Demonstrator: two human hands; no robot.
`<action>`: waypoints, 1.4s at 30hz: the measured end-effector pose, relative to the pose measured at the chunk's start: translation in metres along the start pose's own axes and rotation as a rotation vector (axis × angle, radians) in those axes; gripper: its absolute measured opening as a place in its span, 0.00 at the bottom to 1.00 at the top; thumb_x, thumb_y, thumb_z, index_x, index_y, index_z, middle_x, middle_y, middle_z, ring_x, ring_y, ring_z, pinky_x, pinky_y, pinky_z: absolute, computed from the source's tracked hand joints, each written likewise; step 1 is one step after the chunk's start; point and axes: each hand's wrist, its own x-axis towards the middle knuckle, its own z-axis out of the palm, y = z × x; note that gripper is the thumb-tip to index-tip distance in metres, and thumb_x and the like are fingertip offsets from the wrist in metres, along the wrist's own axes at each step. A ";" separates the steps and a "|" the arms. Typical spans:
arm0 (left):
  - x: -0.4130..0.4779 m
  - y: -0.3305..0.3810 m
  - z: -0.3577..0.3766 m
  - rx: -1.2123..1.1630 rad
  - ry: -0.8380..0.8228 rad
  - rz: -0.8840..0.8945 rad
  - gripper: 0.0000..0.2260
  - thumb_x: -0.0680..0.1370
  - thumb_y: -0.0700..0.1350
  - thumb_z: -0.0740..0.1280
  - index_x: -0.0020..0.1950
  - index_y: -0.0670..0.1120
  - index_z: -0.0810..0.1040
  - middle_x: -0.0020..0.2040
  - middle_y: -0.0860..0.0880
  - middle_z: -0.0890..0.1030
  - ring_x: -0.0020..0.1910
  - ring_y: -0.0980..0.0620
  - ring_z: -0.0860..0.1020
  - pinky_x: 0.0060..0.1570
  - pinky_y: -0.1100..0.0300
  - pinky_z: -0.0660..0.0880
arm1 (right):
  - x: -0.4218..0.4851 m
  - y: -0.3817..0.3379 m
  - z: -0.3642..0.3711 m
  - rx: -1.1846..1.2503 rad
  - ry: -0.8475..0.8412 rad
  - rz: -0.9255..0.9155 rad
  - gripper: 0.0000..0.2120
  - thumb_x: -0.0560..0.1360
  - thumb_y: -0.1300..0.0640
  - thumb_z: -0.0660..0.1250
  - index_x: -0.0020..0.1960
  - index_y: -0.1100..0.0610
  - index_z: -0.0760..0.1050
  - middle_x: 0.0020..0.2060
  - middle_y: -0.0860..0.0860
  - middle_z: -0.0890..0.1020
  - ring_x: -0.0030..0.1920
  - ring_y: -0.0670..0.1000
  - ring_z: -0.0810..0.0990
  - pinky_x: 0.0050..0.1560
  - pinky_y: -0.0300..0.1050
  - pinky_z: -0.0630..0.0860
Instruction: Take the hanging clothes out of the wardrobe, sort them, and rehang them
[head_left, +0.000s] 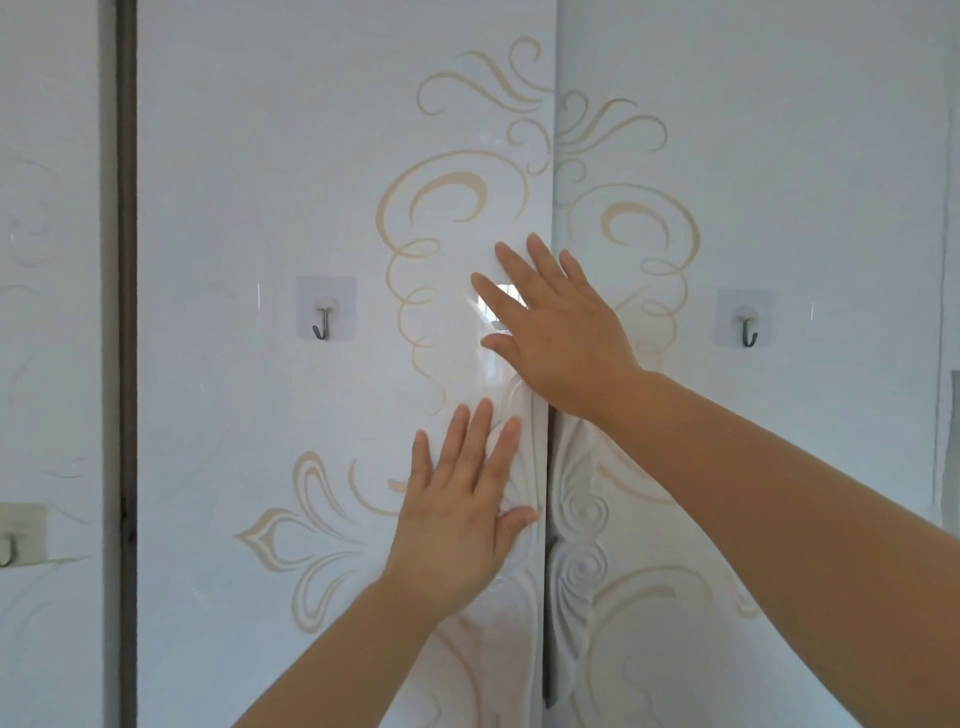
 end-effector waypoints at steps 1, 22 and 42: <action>0.002 0.000 0.006 0.012 -0.006 -0.008 0.29 0.81 0.61 0.45 0.77 0.47 0.47 0.76 0.43 0.53 0.75 0.43 0.52 0.69 0.42 0.50 | 0.000 0.003 0.008 0.004 -0.013 -0.003 0.27 0.78 0.44 0.49 0.73 0.56 0.62 0.73 0.58 0.61 0.74 0.62 0.56 0.72 0.56 0.51; 0.019 -0.012 0.069 0.076 0.061 -0.041 0.28 0.81 0.59 0.44 0.77 0.48 0.47 0.76 0.42 0.53 0.75 0.42 0.50 0.71 0.39 0.44 | 0.008 0.010 0.096 0.103 0.331 0.081 0.22 0.79 0.50 0.51 0.71 0.54 0.67 0.71 0.55 0.67 0.72 0.59 0.63 0.70 0.58 0.56; -0.028 0.027 0.030 0.107 -0.407 -0.228 0.32 0.81 0.51 0.53 0.73 0.54 0.31 0.76 0.42 0.38 0.75 0.43 0.41 0.72 0.44 0.54 | -0.143 -0.040 0.108 0.278 0.148 0.401 0.22 0.77 0.53 0.54 0.71 0.50 0.67 0.73 0.57 0.62 0.72 0.56 0.63 0.69 0.53 0.61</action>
